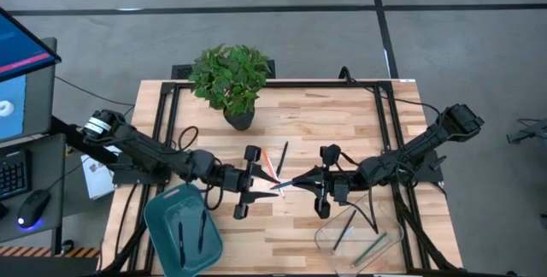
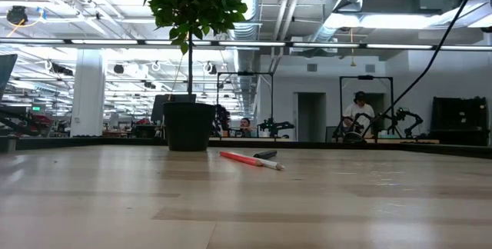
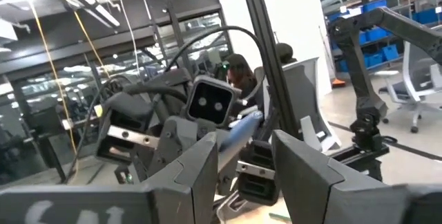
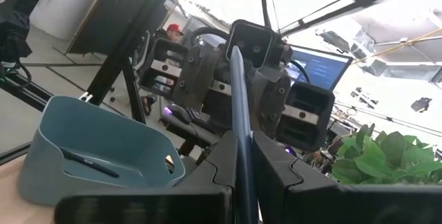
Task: Sort pens & pencils
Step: Put the blue pen into the blue bin
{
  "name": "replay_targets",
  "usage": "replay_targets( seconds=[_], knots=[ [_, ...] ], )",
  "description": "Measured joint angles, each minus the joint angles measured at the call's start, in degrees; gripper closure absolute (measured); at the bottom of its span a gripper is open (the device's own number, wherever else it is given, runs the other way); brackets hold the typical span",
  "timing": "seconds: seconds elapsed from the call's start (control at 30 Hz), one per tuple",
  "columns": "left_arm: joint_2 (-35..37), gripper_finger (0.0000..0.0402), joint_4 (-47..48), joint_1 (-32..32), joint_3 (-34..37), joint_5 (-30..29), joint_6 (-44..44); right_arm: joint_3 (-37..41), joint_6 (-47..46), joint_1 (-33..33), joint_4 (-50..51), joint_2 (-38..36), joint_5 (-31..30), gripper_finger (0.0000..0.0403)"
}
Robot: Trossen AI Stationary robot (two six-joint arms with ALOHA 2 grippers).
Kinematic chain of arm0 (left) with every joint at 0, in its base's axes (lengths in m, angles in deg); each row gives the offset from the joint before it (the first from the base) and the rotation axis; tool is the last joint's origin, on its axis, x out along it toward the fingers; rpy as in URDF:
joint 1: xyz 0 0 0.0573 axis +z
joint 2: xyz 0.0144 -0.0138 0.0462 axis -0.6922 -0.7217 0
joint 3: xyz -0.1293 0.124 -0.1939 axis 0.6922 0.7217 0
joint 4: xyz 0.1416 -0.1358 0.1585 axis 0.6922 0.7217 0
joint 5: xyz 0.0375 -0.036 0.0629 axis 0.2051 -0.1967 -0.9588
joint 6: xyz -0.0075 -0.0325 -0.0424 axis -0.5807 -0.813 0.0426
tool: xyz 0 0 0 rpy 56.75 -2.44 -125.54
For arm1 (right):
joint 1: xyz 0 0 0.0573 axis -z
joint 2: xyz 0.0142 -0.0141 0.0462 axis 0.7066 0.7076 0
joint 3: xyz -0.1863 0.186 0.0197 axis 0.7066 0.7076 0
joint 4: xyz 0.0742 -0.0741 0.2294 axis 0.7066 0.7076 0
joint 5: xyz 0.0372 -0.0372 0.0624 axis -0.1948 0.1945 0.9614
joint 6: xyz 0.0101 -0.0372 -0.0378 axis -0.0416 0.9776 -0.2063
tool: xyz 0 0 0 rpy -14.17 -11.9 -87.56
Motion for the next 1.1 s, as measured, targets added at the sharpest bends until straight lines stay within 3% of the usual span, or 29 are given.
replay_targets(
  seconds=[0.87, 1.1],
  knots=[
    [0.0, 0.0272, -0.16, 1.62, 0.0, 2.19, -1.12, -0.02, -0.49, 1.49, -0.68, 0.0, 1.7, 0.0355],
    [0.0, 0.0307, -0.16, 2.81, 0.0, 6.09, -1.55, -0.02, -0.49, 1.49, -0.68, 0.0, 1.78, 0.0355]
  ],
)
